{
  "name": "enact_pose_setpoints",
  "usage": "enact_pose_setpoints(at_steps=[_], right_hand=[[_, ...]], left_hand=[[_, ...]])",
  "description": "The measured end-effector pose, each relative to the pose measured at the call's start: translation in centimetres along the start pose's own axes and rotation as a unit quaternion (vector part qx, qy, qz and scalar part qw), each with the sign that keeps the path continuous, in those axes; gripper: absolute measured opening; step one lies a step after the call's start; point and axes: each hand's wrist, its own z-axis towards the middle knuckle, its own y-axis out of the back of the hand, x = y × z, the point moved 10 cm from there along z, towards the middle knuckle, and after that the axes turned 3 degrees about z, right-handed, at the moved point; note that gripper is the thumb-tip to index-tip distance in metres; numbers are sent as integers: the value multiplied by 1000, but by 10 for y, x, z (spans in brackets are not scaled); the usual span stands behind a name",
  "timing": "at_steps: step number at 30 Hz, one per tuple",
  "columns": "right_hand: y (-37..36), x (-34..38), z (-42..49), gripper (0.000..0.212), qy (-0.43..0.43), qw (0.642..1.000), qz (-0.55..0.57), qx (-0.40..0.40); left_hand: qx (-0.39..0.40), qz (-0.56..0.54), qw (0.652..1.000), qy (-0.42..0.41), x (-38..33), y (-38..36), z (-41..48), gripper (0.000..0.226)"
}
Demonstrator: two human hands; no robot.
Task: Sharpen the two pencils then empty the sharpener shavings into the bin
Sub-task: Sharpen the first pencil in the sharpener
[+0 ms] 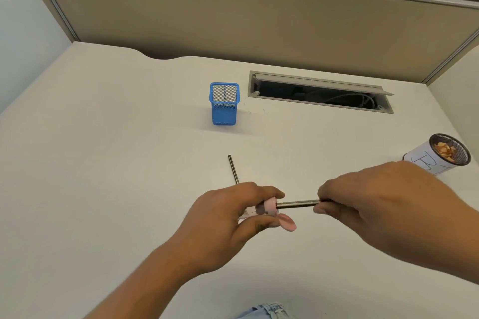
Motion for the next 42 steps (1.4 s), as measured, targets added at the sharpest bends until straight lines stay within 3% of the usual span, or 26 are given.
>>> enact_pose_setpoints(at_steps=[5, 8, 10, 12, 15, 16, 17, 19, 21, 23, 26, 28, 30, 32, 34, 36, 38, 40, 42], right_hand=[[0, 9, -3, 41, 37, 997, -38, -49], [-23, -5, -1, 55, -64, 996, 39, 55], [-41, -22, -5, 53, -151, 966, 168, 126], [-58, -30, -8, 42, -204, 907, 312, 196], [-81, -20, -19, 42, -272, 727, 551, 308], [-83, -16, -21, 40, -280, 693, 574, 334], [-83, -13, -22, 39, -276, 687, 576, 347], [-82, -13, -19, 42, -264, 717, 548, 341], [-74, -16, -11, 40, -232, 798, 472, 294], [-55, -19, 0, 30, -193, 884, 378, 196], [-15, -11, 10, 34, -69, 989, 120, 50], [8, 8, 9, 27, 39, 997, -8, -65], [11, 19, 5, 22, 89, 989, -47, -105], [3, 13, 6, 36, 48, 997, -23, -63], [-12, -7, 11, 53, -77, 993, 81, 26], [-33, -25, 6, 47, -180, 950, 231, 112], [-48, -27, 5, 35, -204, 921, 287, 169], [-48, -27, 4, 36, -202, 923, 284, 160], [-32, -28, 4, 47, -182, 953, 218, 110]], left_hand=[[-3, -14, 1000, -9, -2, 2, 3, 28], [-30, 56, 996, -54, -12, 6, 3, 24], [-63, 123, 985, -104, -25, 10, 3, 24], [-98, 178, 967, -156, -37, 14, 1, 26], [-134, 233, 938, -218, -48, 17, -4, 27], [-135, 237, 935, -226, -48, 16, -5, 28], [-131, 234, 936, -228, -48, 15, -6, 29], [-117, 213, 947, -212, -43, 15, -5, 29], [-101, 183, 962, -177, -35, 16, -2, 30], [-91, 161, 972, -142, -25, 15, 0, 29], [-76, 83, 990, -81, -12, 12, 2, 23], [-86, 24, 995, -45, -5, 13, 3, 20], [-94, 13, 995, -43, -7, 13, 4, 17], [-94, 43, 993, -62, -14, 12, 2, 19], [-103, 98, 986, -88, -21, 10, -2, 22], [-105, 134, 980, -103, -24, 6, -6, 26], [-100, 137, 980, -103, -23, 2, -7, 27], [-98, 125, 983, -92, -19, 2, -8, 24], [-103, 105, 987, -66, -9, 6, -10, 24]])
